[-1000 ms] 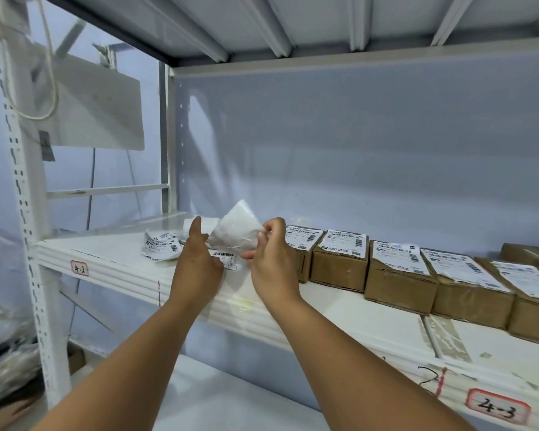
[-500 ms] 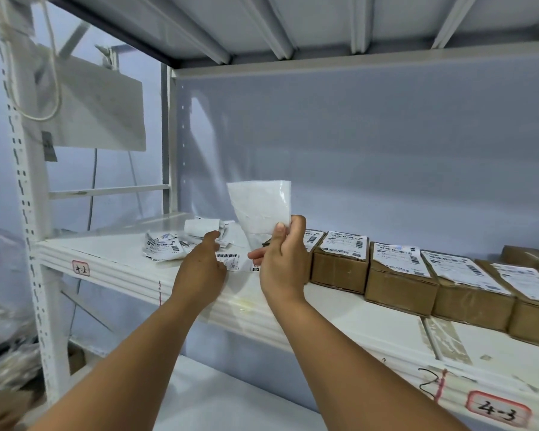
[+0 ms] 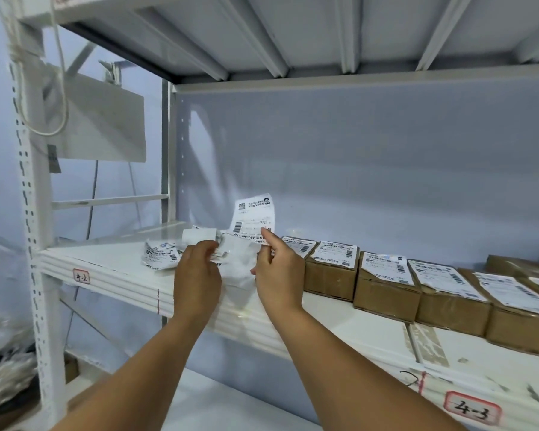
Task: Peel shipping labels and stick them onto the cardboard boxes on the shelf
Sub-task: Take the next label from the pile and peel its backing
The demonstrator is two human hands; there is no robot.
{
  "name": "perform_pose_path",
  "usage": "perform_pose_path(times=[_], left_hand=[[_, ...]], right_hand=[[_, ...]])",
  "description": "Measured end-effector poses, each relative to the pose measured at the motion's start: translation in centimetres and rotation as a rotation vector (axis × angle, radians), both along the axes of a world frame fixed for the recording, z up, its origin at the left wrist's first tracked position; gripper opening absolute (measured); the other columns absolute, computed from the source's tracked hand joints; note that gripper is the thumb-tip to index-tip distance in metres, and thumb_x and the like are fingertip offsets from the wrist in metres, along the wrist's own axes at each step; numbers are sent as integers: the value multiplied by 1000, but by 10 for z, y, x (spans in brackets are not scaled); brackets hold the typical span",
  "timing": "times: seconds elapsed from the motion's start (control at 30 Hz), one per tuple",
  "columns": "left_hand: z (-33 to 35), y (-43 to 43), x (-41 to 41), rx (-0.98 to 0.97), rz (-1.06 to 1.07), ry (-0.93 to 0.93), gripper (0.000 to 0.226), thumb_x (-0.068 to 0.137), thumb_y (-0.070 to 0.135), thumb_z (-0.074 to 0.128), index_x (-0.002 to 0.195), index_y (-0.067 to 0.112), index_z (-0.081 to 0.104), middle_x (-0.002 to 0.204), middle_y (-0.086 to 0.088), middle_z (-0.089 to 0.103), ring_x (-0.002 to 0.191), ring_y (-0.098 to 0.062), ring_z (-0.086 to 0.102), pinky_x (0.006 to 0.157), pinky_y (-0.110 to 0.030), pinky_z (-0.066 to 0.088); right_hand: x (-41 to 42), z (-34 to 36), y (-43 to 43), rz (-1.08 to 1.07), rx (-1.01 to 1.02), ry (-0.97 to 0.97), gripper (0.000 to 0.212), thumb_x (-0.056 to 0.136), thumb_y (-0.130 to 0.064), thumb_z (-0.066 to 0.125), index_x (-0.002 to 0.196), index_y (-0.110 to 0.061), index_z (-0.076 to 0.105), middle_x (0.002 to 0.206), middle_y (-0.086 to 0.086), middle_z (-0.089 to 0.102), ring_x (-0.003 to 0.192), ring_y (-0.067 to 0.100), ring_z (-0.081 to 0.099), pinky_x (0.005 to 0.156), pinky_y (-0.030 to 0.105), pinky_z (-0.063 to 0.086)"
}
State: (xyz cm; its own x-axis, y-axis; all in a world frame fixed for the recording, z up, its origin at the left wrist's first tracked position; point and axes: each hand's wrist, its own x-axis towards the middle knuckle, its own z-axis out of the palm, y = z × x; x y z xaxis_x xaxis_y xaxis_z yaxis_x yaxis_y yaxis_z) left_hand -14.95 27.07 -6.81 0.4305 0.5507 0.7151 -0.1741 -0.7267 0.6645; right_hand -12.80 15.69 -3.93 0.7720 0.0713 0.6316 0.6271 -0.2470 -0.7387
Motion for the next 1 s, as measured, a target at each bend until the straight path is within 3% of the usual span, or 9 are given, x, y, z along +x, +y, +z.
perform_pose_path(times=[0.07, 0.13, 0.2, 0.3, 0.37, 0.47, 0.67, 0.83, 1.0], left_hand=[[15, -24, -13, -329, -257, -82, 19, 98, 17, 46, 106, 13, 62, 101, -4, 66, 97, -21, 62, 87, -28, 45], [29, -46, -21, -634, -516, -168, 30, 99, 34, 43, 103, 12, 62, 96, -3, 69, 90, -17, 67, 82, -28, 51], [39, -63, -27, -774, -604, -224, 27, 97, 29, 49, 102, 7, 65, 94, -6, 70, 86, -14, 69, 77, -22, 53], [48, -83, -36, -938, -629, -301, 15, 94, 1, 49, 101, 4, 61, 90, -13, 67, 78, -17, 65, 66, -16, 55], [51, -96, -41, -966, -650, -292, 20, 92, -8, 47, 94, 6, 60, 85, -13, 66, 74, -17, 63, 64, -15, 55], [51, -116, -48, -921, -688, -238, 22, 89, -11, 49, 89, 7, 62, 81, -8, 67, 69, -13, 66, 60, -15, 54], [58, -171, -61, -947, -878, -138, 17, 93, -5, 48, 104, 3, 58, 92, -14, 67, 80, -19, 65, 65, -17, 56], [64, -213, -59, -875, -963, -79, 23, 95, -5, 44, 112, 1, 58, 95, -11, 69, 82, -17, 66, 71, -17, 56], [68, -255, -57, -856, -987, -47, 25, 90, -9, 48, 112, 0, 58, 91, -9, 69, 82, -15, 67, 69, -15, 55]], right_hand=[[-4, 5, -9, -10, -44, 7, 42, 93, -14, 42, 131, -26, 57, 103, 7, 72, 90, 26, 67, 83, 37, 52], [-11, 12, -22, -22, -122, -3, 42, 94, -17, 43, 134, -27, 54, 106, 7, 71, 95, 26, 64, 84, 31, 48], [-20, 18, -37, -20, -173, -20, 42, 94, -20, 46, 135, -26, 52, 112, 5, 69, 100, 24, 62, 87, 30, 45], [-32, 20, -60, 3, -161, -20, 41, 90, -23, 52, 131, -24, 57, 112, 0, 69, 98, 20, 63, 91, 29, 47], [-38, 20, -77, 8, -118, 1, 38, 90, -25, 54, 127, -25, 60, 104, -4, 68, 90, 16, 61, 89, 27, 47], [-41, 26, -103, 0, -15, 47, 33, 90, -31, 58, 123, -27, 62, 120, -9, 62, 95, 14, 63, 91, 32, 49], [-42, 39, -160, -11, 134, 157, 32, 92, -9, 56, 119, -24, 64, 115, -9, 62, 94, 9, 61, 66, 3, 44], [-40, 41, -198, -47, 282, 233, 27, 92, -9, 56, 109, -25, 68, 115, -5, 67, 95, 13, 63, 85, 26, 50], [-37, 42, -241, -79, 359, 225, 27, 92, -7, 56, 110, -21, 69, 113, -4, 68, 90, 14, 65, 83, 27, 54]])
